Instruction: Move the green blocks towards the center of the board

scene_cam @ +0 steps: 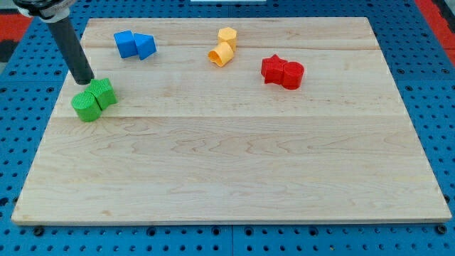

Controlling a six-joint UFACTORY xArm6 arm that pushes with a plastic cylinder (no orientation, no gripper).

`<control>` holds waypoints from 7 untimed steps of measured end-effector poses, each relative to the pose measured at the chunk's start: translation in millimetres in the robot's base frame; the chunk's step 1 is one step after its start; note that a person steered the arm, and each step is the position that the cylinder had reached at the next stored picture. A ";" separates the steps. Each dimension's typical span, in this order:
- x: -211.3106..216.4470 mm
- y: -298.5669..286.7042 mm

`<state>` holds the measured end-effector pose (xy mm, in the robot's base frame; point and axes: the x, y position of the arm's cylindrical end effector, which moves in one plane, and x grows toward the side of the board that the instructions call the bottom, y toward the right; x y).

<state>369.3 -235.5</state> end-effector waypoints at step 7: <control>76.8 -46.5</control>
<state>446.1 -282.0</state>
